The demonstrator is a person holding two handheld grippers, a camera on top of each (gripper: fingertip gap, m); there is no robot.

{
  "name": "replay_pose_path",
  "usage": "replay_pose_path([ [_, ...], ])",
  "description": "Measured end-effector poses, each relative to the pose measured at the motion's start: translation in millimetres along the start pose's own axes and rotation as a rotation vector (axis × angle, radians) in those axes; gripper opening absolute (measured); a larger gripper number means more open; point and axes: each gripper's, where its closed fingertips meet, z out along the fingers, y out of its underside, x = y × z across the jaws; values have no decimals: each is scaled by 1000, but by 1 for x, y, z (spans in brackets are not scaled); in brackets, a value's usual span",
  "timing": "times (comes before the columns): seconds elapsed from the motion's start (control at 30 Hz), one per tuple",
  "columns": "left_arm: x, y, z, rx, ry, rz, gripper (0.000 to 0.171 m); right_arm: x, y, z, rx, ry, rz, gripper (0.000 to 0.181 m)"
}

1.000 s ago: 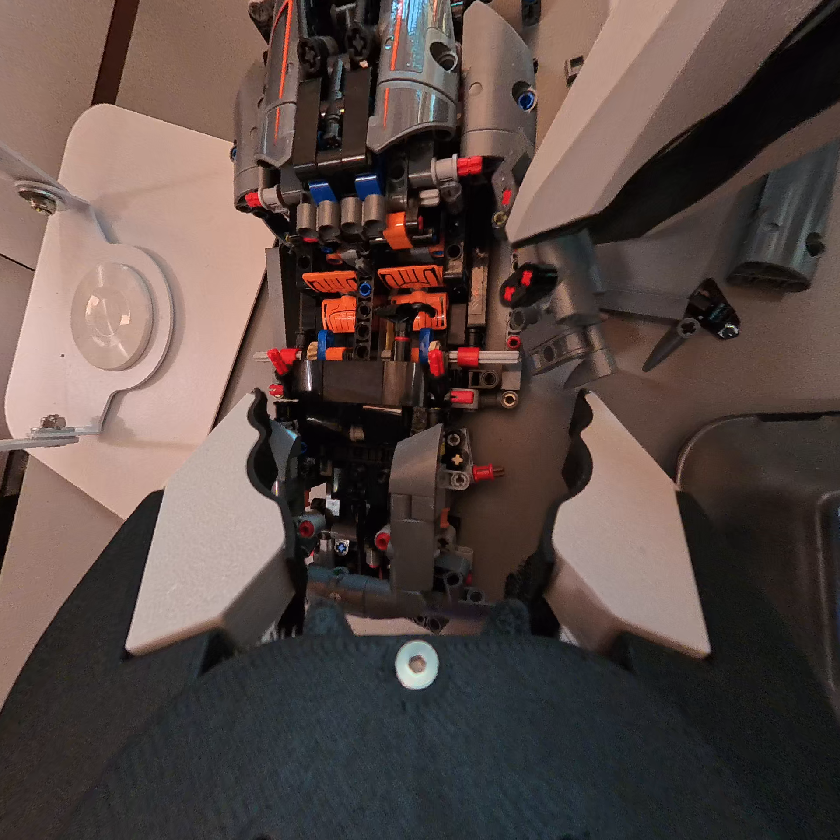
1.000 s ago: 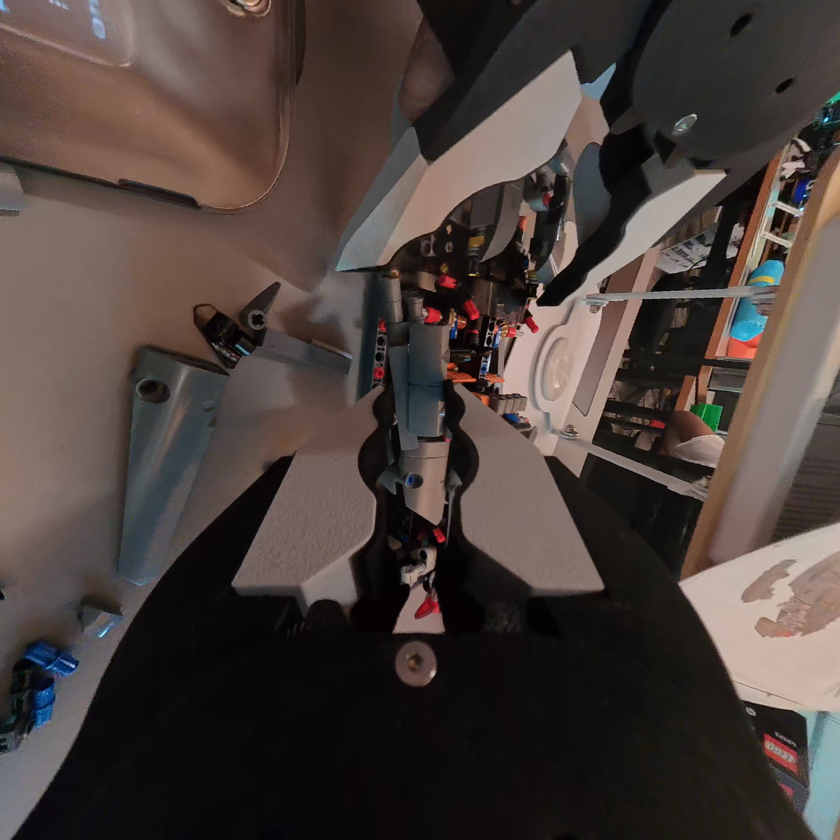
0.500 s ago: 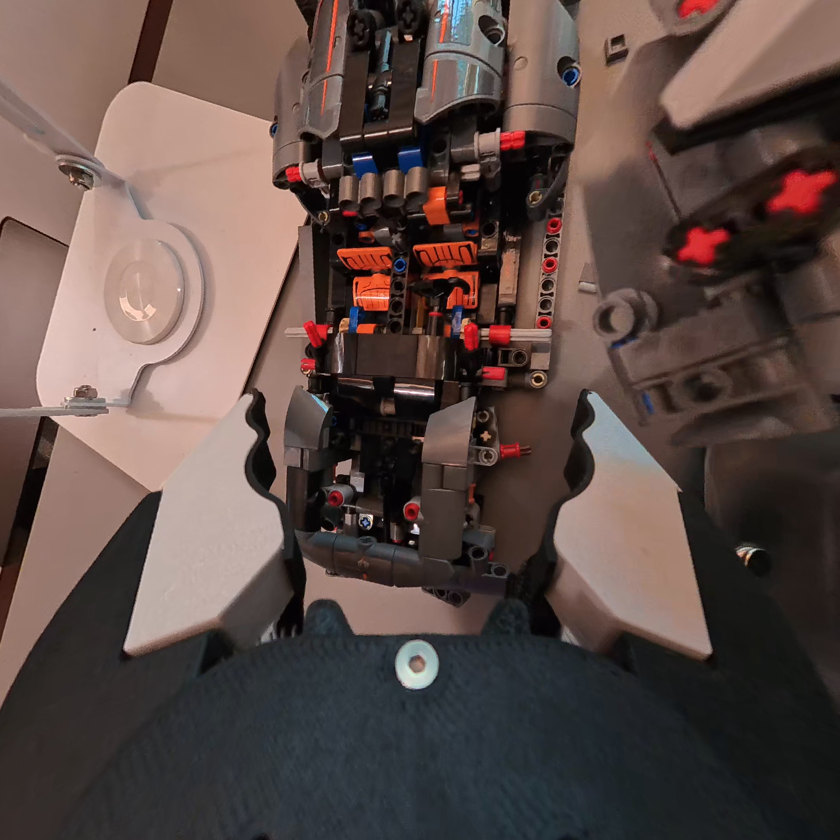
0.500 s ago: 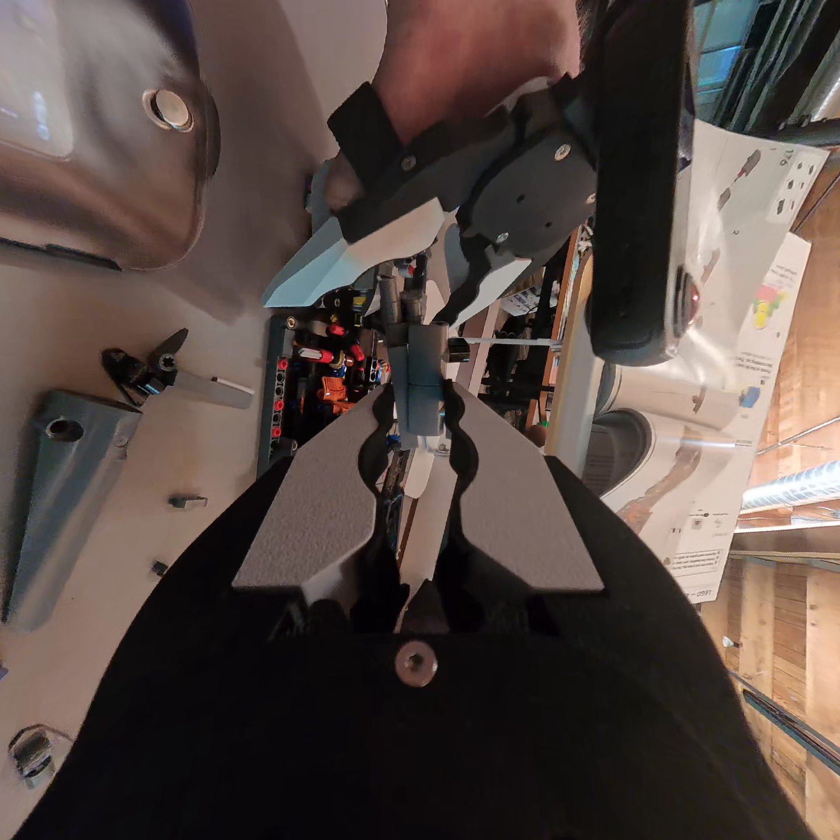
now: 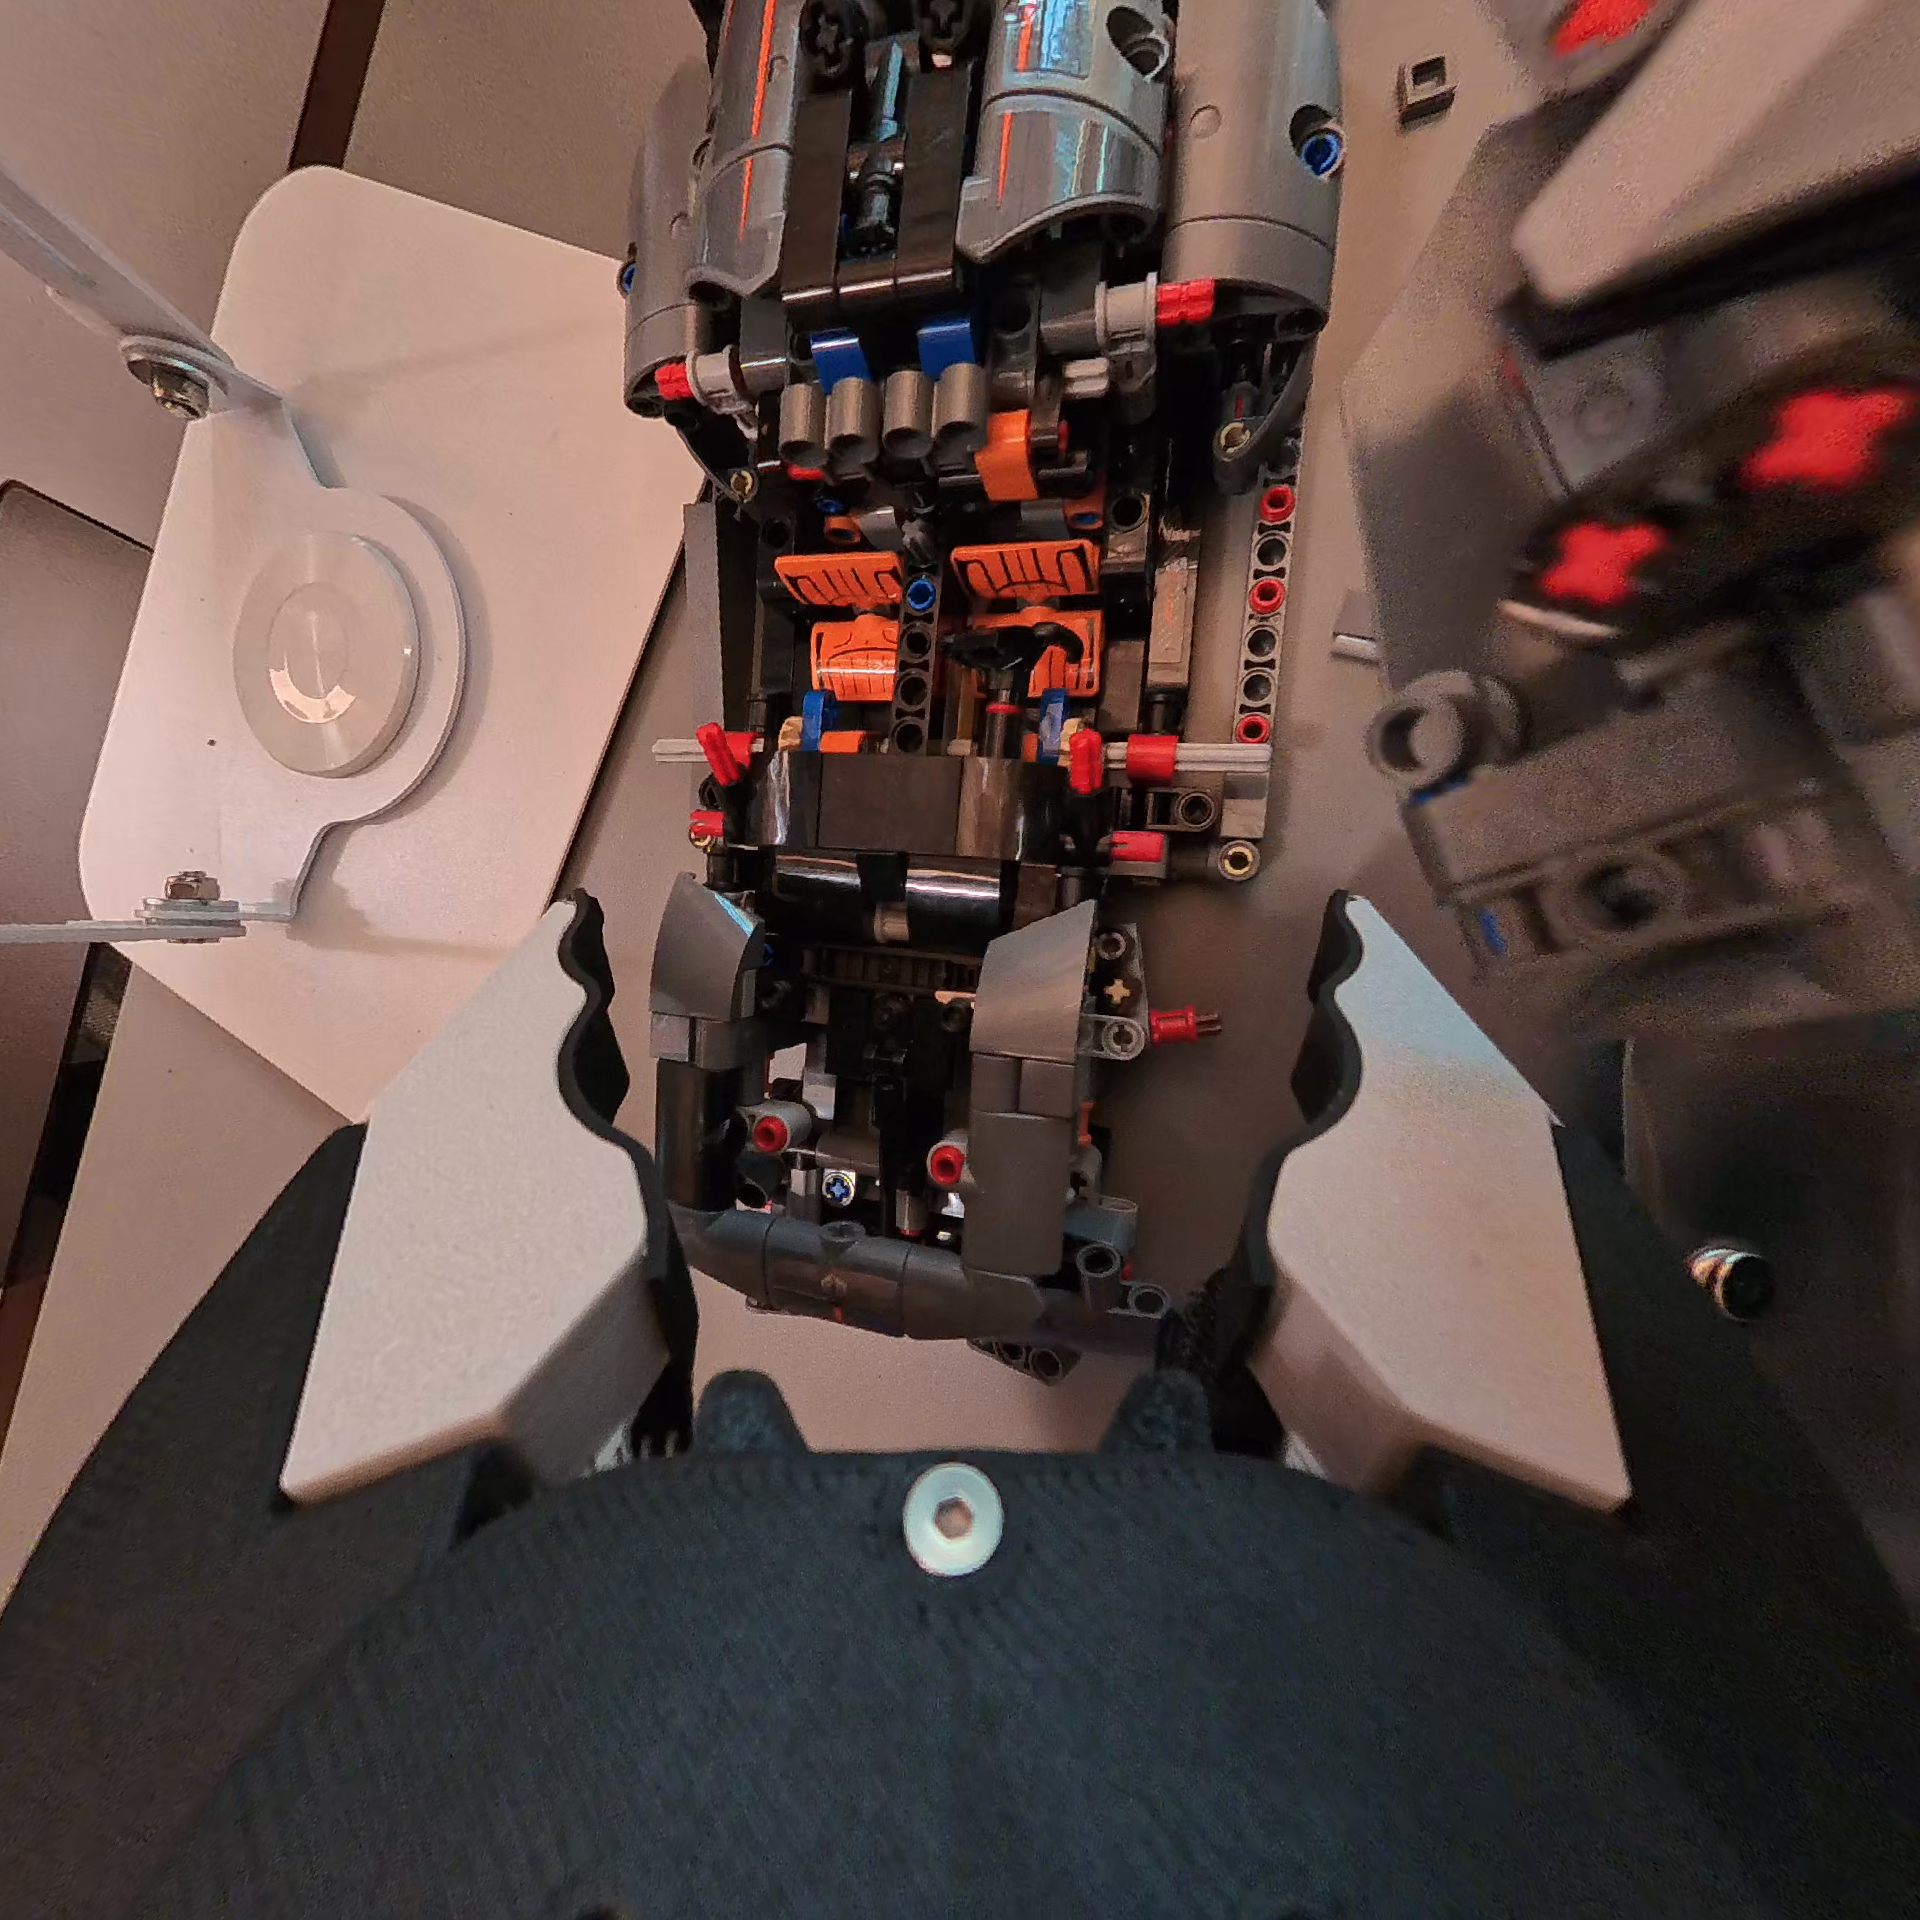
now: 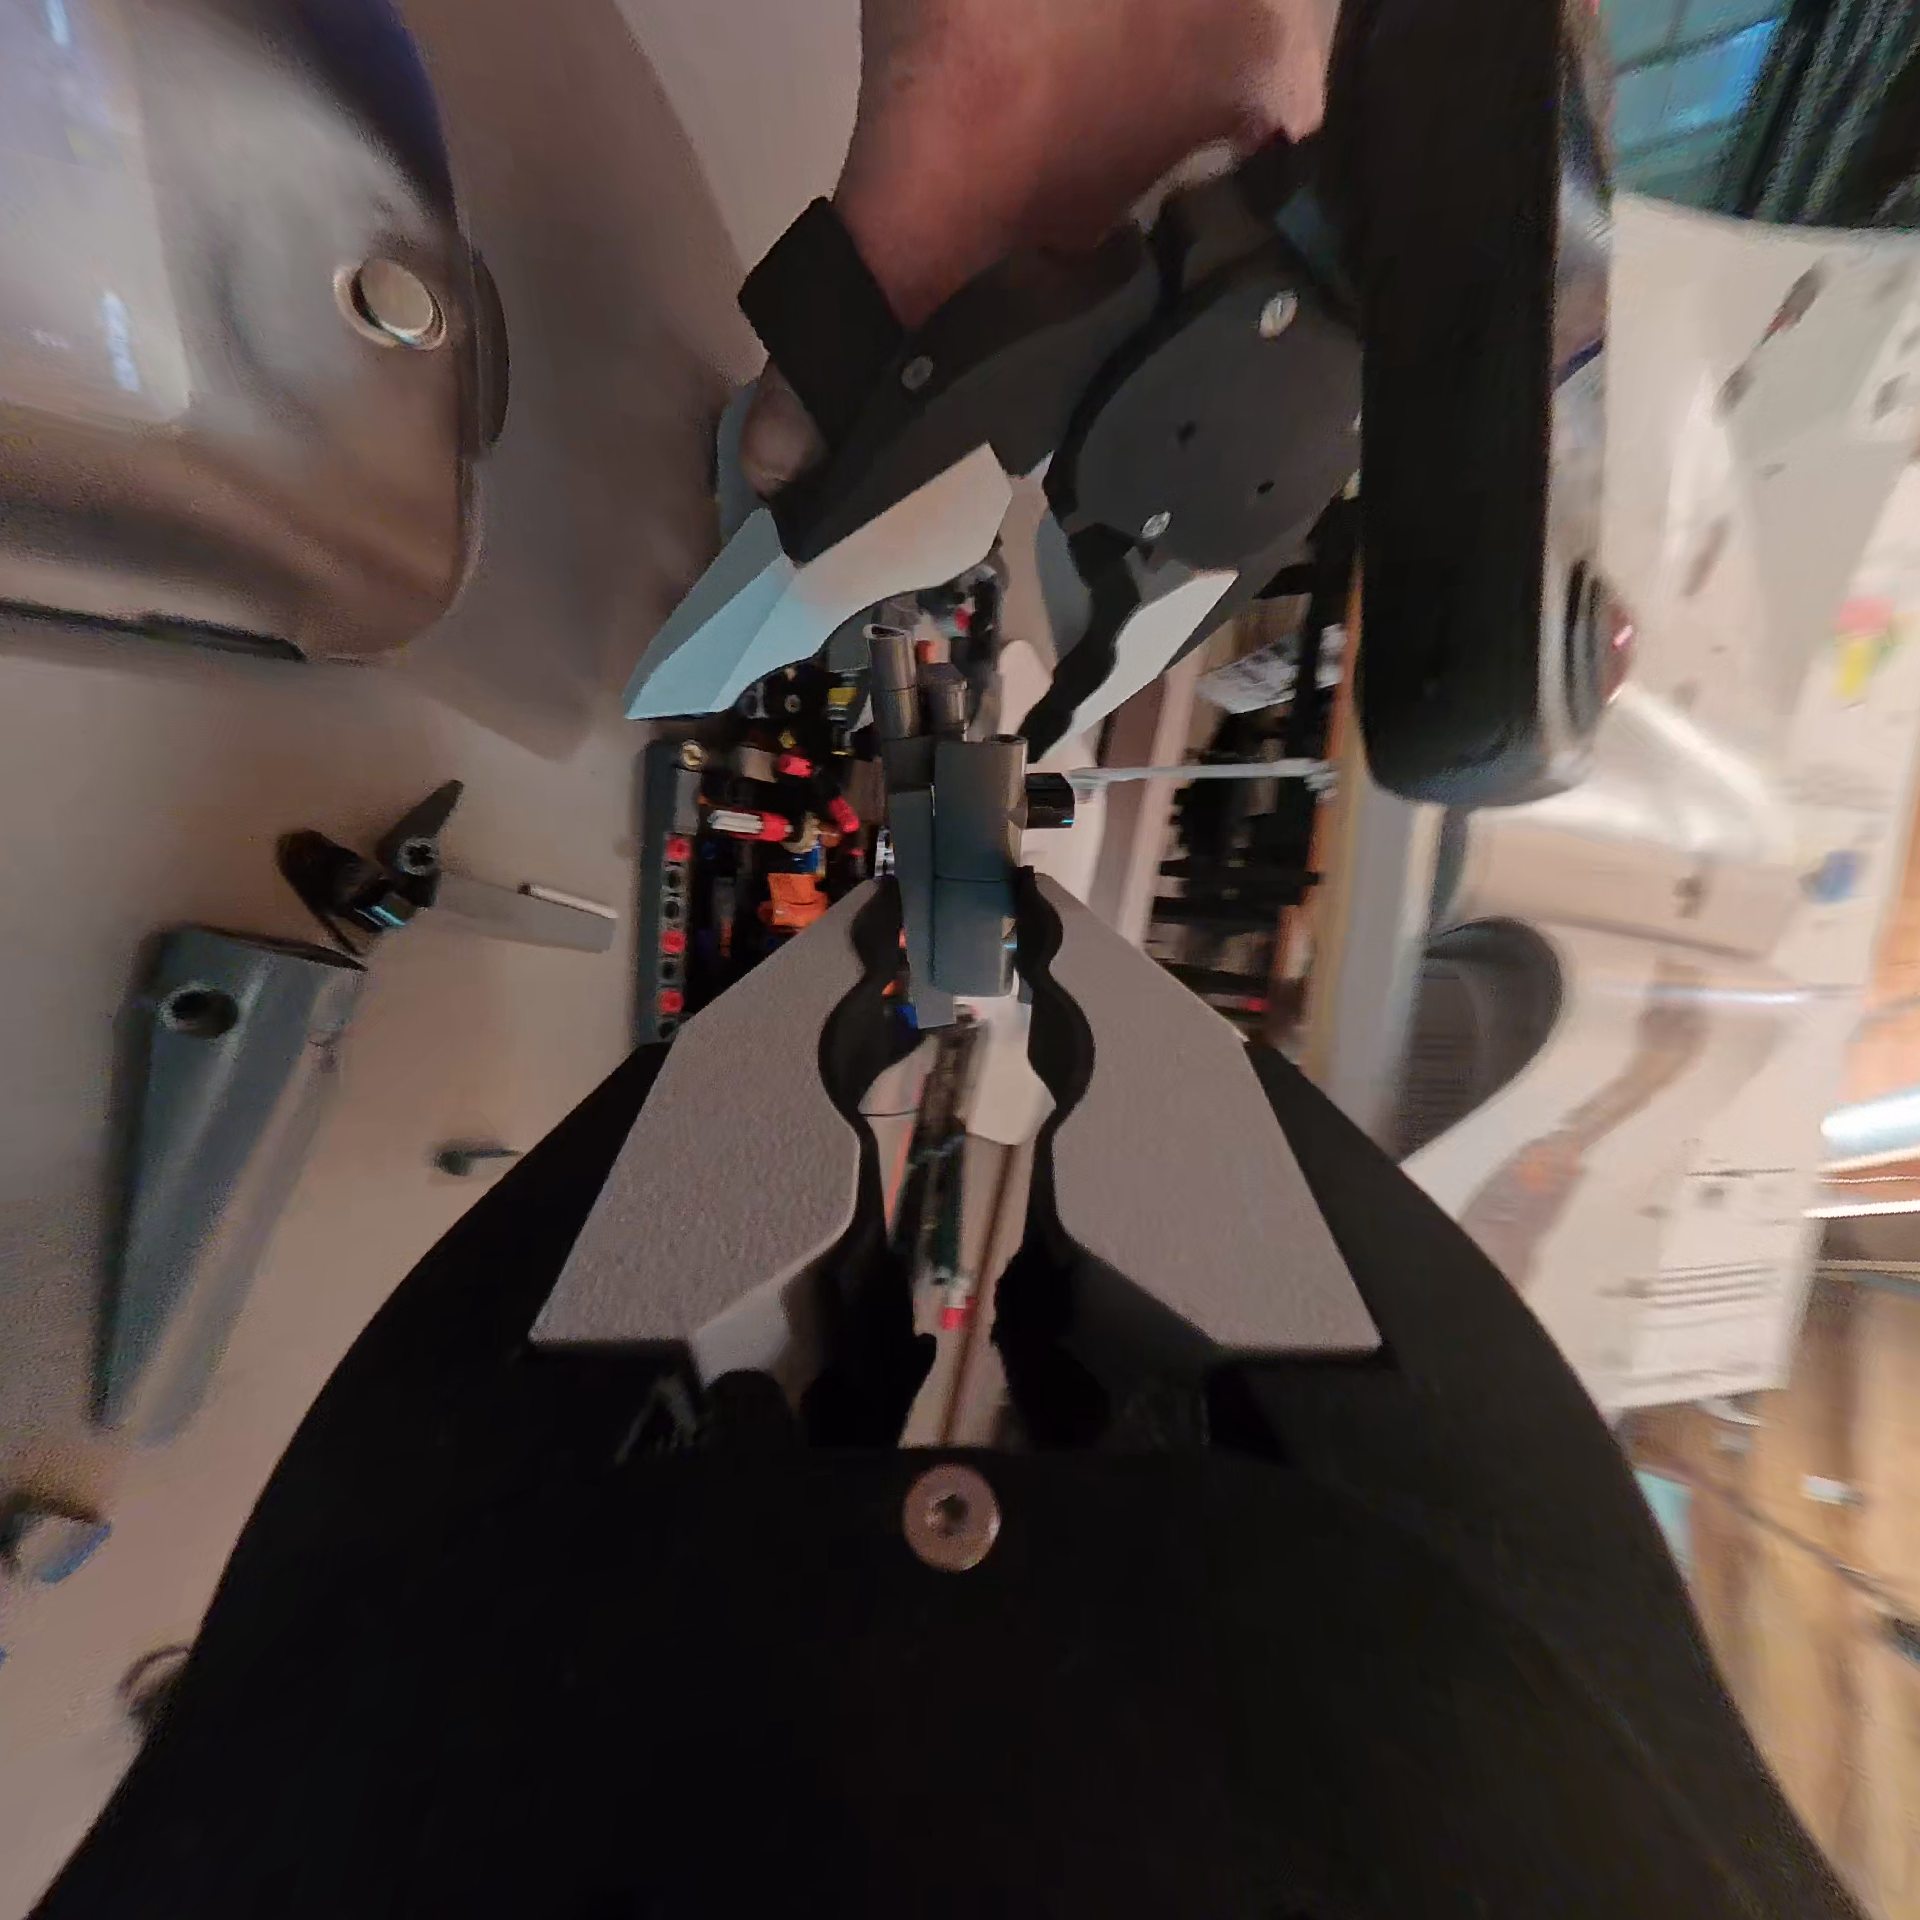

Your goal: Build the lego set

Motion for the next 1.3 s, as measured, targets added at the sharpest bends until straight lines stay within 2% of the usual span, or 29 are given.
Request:
replay_pose_path([
  [0.13,-1,1,1,-2,-2,-1,130,-13,16,8,-14,-133,153,20],
  [0.23,-2,0,1,3,-4,-3,129,-15,6,5,75,-256,370,20],
  [0.47,-4,1,-1,3,-9,-8,129,-14,7,3,191,-433,686,20],
  [0.73,-5,1,-2,6,-13,-12,129,6,-7,-11,422,-747,1258,20],
  [0.87,-5,2,-2,4,-12,-11,129,10,-5,-14,460,-804,1352,20],
  [0.97,-5,2,-2,5,-8,-13,129,6,0,-10,420,-807,1353,20],
  [1.03,-4,2,-2,8,2,-18,130,-5,10,-2,306,-753,1251,20],
  [1.1,0,1,-2,17,29,-29,133,-20,19,5,156,-666,1035,20],
  [1.3,4,0,0,17,49,-47,140,-54,23,19,-124,-487,485,20],
])
